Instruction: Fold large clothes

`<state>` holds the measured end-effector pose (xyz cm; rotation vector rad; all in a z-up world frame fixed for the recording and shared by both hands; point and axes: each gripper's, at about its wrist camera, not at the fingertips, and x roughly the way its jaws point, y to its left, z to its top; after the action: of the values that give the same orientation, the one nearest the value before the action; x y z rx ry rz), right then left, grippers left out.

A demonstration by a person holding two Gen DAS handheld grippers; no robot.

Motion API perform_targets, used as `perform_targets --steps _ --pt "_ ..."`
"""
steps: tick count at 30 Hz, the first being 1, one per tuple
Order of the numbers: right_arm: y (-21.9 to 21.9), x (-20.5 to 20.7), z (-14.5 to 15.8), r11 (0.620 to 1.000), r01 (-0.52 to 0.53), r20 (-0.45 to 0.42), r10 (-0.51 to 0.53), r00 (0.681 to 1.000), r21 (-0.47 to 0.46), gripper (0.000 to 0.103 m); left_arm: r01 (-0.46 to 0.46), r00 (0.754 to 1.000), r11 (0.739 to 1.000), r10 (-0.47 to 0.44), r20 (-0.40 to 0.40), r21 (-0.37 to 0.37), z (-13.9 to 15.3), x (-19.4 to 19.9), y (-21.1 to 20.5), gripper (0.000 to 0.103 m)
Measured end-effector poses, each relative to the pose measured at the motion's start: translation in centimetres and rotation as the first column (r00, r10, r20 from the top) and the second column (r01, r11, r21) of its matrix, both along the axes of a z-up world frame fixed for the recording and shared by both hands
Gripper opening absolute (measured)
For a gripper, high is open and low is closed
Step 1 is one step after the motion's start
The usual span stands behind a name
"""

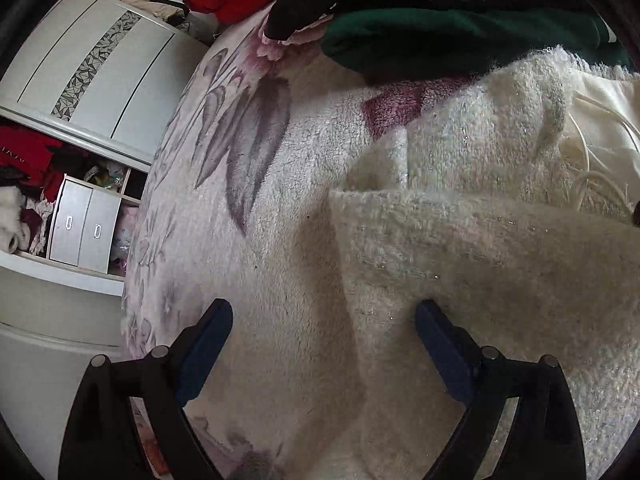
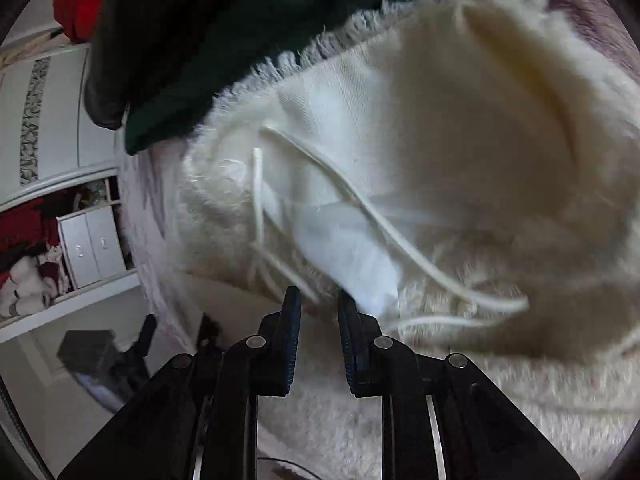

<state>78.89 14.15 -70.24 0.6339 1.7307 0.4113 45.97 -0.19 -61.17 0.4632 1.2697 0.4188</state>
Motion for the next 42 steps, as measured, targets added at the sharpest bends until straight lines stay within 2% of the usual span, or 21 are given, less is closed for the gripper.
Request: perform_targets --steps 3,6,7,8,11,13,14,15,16,17,22,24,27,28,30,31,32,34,37,39,42 --pt "3.0 0.5 -1.6 0.991 -0.116 0.01 0.117 0.993 -0.066 0.026 -0.002 1.0 1.0 0.002 -0.001 -0.022 0.3 -0.1 0.4 0.095" --pt "4.6 1.0 -0.9 0.979 -0.167 0.015 0.169 0.985 -0.116 0.028 -0.011 1.0 0.999 0.011 0.003 -0.042 1.1 -0.4 1.1 0.095" --pt "5.0 1.1 -0.6 0.975 -0.179 0.032 0.185 0.982 -0.132 0.032 -0.01 1.0 0.999 0.011 0.007 -0.039 1.3 -0.4 1.1 0.095" --pt "5.5 1.2 -0.3 0.973 -0.185 0.054 0.194 0.979 -0.141 0.042 -0.007 1.0 1.0 0.008 0.012 -0.029 1.5 -0.5 1.3 0.095" --pt "7.4 1.1 0.0 0.963 -0.223 0.071 0.235 0.969 -0.153 0.055 0.015 0.999 0.999 -0.016 0.036 0.036 2.0 -0.4 1.4 0.095" --pt "9.3 1.5 0.1 0.94 -0.269 0.073 0.289 0.954 -0.212 0.056 0.029 0.998 0.997 -0.033 0.053 0.077 2.2 -0.2 1.3 0.095" --pt "10.1 1.4 0.2 0.932 -0.27 0.083 0.297 0.951 -0.241 0.052 0.03 0.998 0.996 -0.035 0.055 0.084 2.3 -0.1 1.3 0.095" --pt "10.8 1.2 0.3 0.925 -0.266 0.093 0.3 0.949 -0.272 0.042 0.029 0.998 0.996 -0.034 0.056 0.084 2.3 0.1 1.3 0.095" --pt "11.4 1.1 0.5 0.917 -0.265 0.106 0.307 0.946 -0.298 0.018 0.025 0.998 0.996 -0.029 0.059 0.081 2.5 0.3 1.4 0.095" --pt "11.6 1.0 0.8 0.926 -0.249 0.113 0.29 0.95 -0.282 0.014 0.02 0.998 0.997 -0.025 0.063 0.078 2.8 0.4 1.5 0.095" --pt "11.4 0.8 4.2 0.936 -0.126 0.224 0.206 0.952 -0.328 0.012 0.013 0.995 0.998 -0.019 0.096 0.061 4.6 0.7 1.7 0.095" --pt "10.9 1.7 4.5 0.94 -0.077 0.232 0.161 0.959 -0.332 0.011 0.012 0.994 0.998 -0.019 0.107 0.059 5.2 0.8 1.7 0.095" --pt "11.8 2.4 3.6 0.938 -0.131 0.183 0.197 0.963 -0.32 0.013 0.014 0.994 0.998 -0.022 0.112 0.069 5.5 0.9 1.4 0.095" --pt "11.6 2.6 3.5 0.947 -0.142 0.156 0.193 0.969 -0.29 0.016 0.016 0.993 0.997 -0.024 0.111 0.076 5.6 0.8 1.3 0.095" --pt "10.0 3.0 4.5 0.965 -0.104 0.12 0.136 0.983 -0.239 0.03 0.013 0.993 0.997 -0.021 0.115 0.07 6.0 0.8 1.0 0.095" --pt "7.8 2.9 5.7 0.972 -0.068 0.136 0.1 0.986 -0.224 0.042 0.012 0.992 0.998 -0.019 0.122 0.054 6.3 0.9 0.7 0.095" --pt "6.2 2.7 7.2 0.972 -0.029 0.158 0.068 0.985 -0.233 0.06 0.016 0.992 0.999 -0.02 0.127 0.036 6.4 1.0 0.2 0.095" --pt "3.1 2.6 9.2 0.954 0.035 0.193 0.024 0.981 -0.299 0.075 0.029 0.993 1.0 -0.028 0.116 -0.008 6.3 1.8 -1.2 0.095" --pt "1.9 2.2 8.4 0.939 0.049 0.148 0.002 0.989 -0.342 0.075 0.065 0.995 0.997 -0.062 0.076 -0.04 5.0 3.3 -4.1 0.095" --pt "1.4 1.9 6.6 0.928 0.038 0.101 0.0 0.995 -0.371 0.075 0.105 0.993 0.994 -0.104 0.063 -0.024 4.0 4.2 -6.1 0.095" --pt "2.8 1.2 3.3 0.879 -0.019 0.032 0.039 0.999 -0.476 0.075 0.168 0.985 0.986 -0.168 0.031 0.018 2.1 5.0 -8.3 0.095"
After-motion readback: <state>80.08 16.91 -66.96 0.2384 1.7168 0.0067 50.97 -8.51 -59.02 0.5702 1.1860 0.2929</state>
